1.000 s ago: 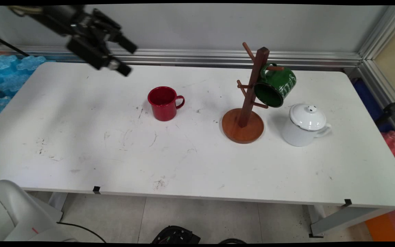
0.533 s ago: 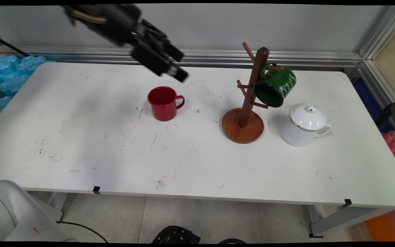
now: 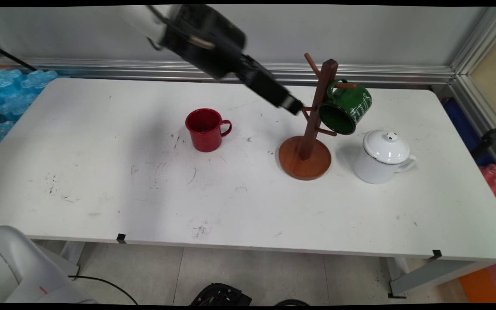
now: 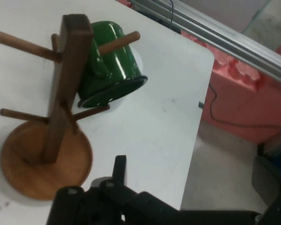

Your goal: Pick up the green mug from the rack

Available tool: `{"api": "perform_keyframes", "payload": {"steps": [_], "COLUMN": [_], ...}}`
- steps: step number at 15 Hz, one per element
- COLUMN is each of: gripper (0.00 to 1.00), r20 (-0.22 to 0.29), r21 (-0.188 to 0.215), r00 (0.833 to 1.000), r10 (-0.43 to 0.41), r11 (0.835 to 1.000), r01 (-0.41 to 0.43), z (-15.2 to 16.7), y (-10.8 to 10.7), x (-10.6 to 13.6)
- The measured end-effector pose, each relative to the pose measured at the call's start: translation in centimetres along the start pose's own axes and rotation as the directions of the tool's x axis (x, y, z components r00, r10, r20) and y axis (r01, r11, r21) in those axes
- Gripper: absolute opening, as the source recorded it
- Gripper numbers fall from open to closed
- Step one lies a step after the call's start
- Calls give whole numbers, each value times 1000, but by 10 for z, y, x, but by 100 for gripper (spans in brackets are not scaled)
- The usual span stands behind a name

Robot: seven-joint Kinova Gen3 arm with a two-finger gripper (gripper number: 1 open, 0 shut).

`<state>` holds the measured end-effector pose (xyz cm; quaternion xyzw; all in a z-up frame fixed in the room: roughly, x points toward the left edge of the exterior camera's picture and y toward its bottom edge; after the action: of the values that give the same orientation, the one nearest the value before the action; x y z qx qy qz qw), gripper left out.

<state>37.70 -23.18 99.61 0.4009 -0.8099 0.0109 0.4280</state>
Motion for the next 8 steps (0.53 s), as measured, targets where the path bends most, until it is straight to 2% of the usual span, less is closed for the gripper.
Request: {"api": "perform_keyframes", "payload": {"steps": [8], "gripper": [100], "r20": [-46], "r21": [29], "r00": [984], "r10": [-174], "r11": [984], "r01": [175], "z": [82], "y": [18], "x": [23]}}
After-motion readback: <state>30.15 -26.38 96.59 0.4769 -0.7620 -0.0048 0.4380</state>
